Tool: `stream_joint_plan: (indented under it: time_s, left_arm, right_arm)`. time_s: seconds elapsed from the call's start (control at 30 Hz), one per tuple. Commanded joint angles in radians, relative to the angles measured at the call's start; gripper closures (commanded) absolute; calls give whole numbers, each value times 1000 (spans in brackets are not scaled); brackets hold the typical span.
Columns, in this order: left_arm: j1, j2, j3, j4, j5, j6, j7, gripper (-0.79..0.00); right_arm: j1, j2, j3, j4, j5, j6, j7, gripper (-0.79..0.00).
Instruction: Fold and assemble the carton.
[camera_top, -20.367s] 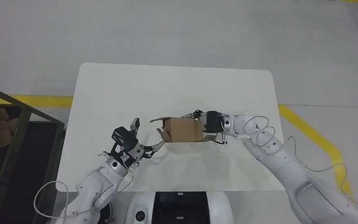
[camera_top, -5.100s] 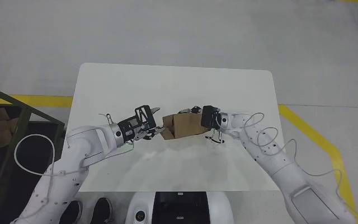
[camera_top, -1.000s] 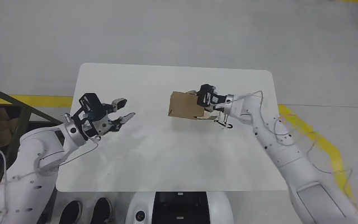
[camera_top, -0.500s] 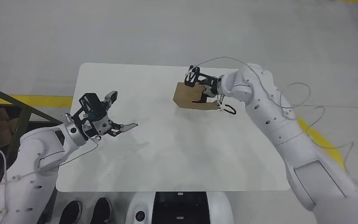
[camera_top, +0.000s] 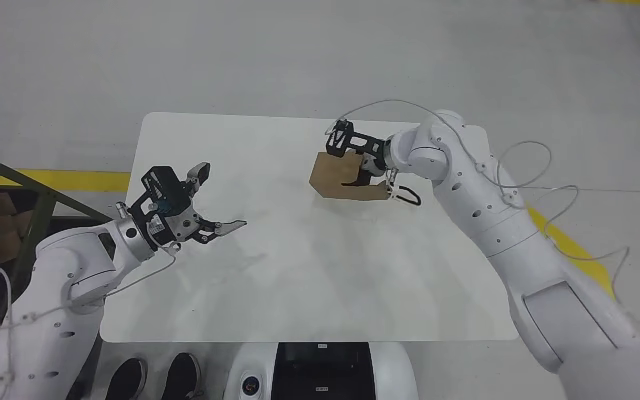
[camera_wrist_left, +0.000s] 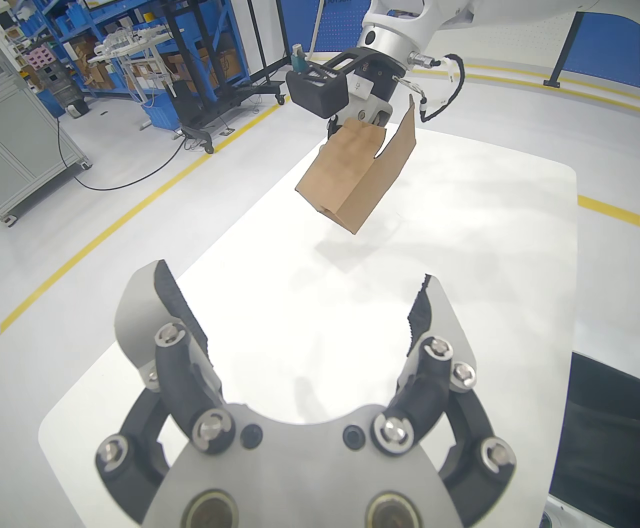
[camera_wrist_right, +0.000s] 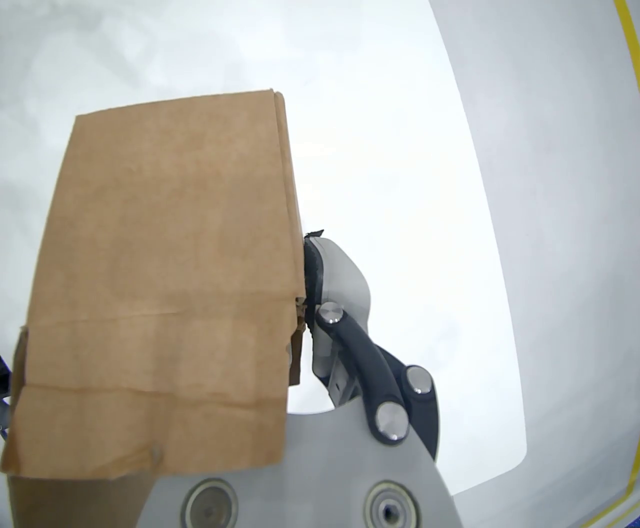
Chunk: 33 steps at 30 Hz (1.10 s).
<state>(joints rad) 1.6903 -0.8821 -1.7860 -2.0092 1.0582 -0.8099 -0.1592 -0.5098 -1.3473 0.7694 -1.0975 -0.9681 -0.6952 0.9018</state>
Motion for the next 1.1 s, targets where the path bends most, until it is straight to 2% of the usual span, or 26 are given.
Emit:
stream_joint_plan:
  time_s: [0.0, 0.23, 0.4, 0.5, 0.67, 0.83, 0.97, 1.07]
  left_arm:
    - [0, 0, 0, 0, 0, 0, 0, -785]
    - [0, 0, 0, 0, 0, 0, 0, -785]
    - [0, 0, 0, 0, 0, 0, 0, -785]
    - [0, 0, 0, 0, 0, 0, 0, -785]
    - [0, 0, 0, 0, 0, 0, 0, -785]
    - [0, 0, 0, 0, 0, 0, 0, -785]
    - [0, 0, 0, 0, 0, 0, 0, -785]
    - [0, 0, 0, 0, 0, 0, 0, -785]
  right_arm:
    - [0, 0, 0, 0, 0, 0, 0, 0]
    - [-2, 0, -1, -5, -4, 2, -2, 0]
    - [56, -13, -41, -40, 57, -18, 193, 0]
    - [108, -26, -121, -54, 91, 61, 284, 0]
    - [217, -47, -318, -72, 203, 194, 418, 0]
    - [316, -61, -497, -91, 328, 275, 499, 0]
    - [361, -76, -577, -67, 436, 317, 540, 0]
    - [365, -93, -599, -25, 448, 356, 579, 0]
